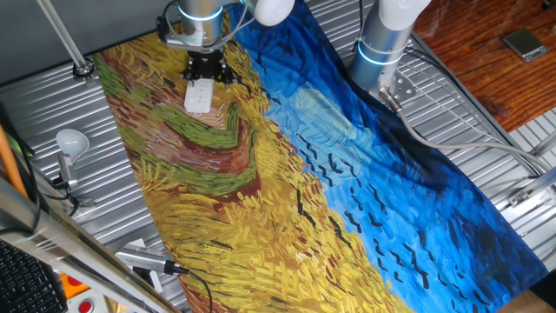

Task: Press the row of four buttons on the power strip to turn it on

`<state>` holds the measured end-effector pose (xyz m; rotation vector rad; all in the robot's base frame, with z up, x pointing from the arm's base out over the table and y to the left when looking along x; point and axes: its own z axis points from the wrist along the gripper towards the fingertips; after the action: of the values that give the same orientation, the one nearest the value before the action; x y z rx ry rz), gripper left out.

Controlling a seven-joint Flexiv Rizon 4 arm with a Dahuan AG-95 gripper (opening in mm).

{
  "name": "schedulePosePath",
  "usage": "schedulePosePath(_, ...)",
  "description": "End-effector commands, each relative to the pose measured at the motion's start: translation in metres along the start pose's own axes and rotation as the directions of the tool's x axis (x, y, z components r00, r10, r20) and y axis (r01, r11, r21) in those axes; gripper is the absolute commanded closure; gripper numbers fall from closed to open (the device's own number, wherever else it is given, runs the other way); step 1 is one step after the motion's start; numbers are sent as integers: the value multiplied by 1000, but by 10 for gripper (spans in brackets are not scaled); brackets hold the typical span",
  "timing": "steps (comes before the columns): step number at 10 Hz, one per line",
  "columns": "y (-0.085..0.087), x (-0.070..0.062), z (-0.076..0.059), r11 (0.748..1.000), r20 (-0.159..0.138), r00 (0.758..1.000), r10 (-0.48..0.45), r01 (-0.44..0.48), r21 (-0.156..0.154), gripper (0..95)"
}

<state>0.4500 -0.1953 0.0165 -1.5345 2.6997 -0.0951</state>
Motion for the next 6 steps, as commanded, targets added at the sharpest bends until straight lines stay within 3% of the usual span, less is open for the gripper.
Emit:
schedulePosePath(1, 1, 0, 4, 1000, 7, 1000, 0, 0, 2, 0)
schedulePosePath(6, 2, 0, 5, 1000, 6, 1000, -6, 6, 5, 0)
